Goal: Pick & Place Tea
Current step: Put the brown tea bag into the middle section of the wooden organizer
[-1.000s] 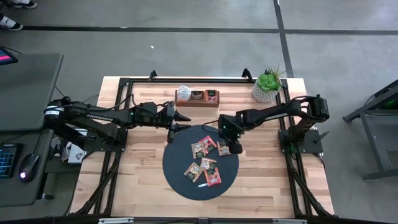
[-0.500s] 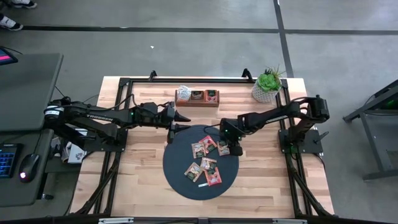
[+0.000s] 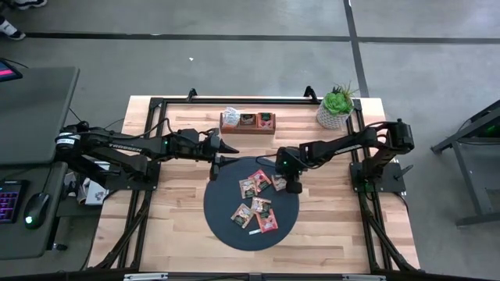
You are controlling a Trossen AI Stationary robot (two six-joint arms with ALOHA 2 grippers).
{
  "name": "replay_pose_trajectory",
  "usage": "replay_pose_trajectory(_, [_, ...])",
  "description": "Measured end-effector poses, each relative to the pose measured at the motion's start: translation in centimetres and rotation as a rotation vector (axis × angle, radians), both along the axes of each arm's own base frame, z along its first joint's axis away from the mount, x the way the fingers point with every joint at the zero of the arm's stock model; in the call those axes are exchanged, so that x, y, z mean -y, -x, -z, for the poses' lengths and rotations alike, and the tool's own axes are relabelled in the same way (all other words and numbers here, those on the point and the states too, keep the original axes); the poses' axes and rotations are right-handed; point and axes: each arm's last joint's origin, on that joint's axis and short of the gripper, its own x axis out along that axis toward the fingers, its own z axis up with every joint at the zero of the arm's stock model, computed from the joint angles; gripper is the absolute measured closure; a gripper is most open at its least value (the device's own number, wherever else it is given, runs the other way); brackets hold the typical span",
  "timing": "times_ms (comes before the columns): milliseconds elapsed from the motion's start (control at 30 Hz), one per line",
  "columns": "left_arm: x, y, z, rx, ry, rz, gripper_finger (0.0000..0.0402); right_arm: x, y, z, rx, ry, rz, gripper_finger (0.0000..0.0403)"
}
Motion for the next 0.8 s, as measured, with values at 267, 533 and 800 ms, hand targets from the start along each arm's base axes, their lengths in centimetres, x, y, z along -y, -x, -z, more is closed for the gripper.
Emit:
replay_pose_trajectory(267, [0.0, 0.0, 0.0, 0.0, 0.0, 0.0, 0.027, 0.0, 0.0, 0.0, 0.002, -0.009, 0.003, 0.0395])
replay_pose_trajectory(533, [0.0, 0.0, 0.0, 0.0, 0.0, 0.0, 0.027, 0.0, -0.4, -1.2, 0.039, 0.022, 0.022, 0.0401])
replay_pose_trajectory(800, [0.0, 0.0, 0.0, 0.001, 0.0, -0.001, 0.027, 0.4, -2.1, -3.9, 0.136, 0.103, 0.026, 0.0402])
